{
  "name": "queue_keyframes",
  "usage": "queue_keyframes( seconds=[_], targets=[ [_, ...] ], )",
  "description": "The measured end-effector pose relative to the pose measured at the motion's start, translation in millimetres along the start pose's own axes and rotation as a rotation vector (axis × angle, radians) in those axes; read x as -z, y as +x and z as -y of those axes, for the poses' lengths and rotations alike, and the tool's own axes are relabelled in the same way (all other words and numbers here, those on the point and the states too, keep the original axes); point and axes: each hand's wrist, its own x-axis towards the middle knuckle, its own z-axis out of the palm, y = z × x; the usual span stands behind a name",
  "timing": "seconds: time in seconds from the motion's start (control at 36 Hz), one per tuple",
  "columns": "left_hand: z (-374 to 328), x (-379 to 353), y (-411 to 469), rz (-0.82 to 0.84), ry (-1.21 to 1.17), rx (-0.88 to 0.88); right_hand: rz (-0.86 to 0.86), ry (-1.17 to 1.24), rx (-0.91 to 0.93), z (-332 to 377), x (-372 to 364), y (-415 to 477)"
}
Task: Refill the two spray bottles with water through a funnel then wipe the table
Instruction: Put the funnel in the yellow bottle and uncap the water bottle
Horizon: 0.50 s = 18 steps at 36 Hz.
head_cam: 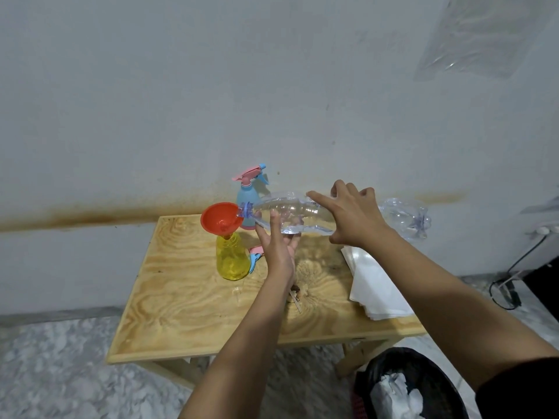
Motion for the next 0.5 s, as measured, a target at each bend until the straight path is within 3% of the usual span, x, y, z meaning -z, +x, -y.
queue_keyframes(
  seconds=[0.5],
  targets=[
    [-12.4, 9.0, -2.6, 0.021, 0.156, -0.032, -0.002, 0.164, -0.05, 6.8, -20.2, -6.4]
  ],
)
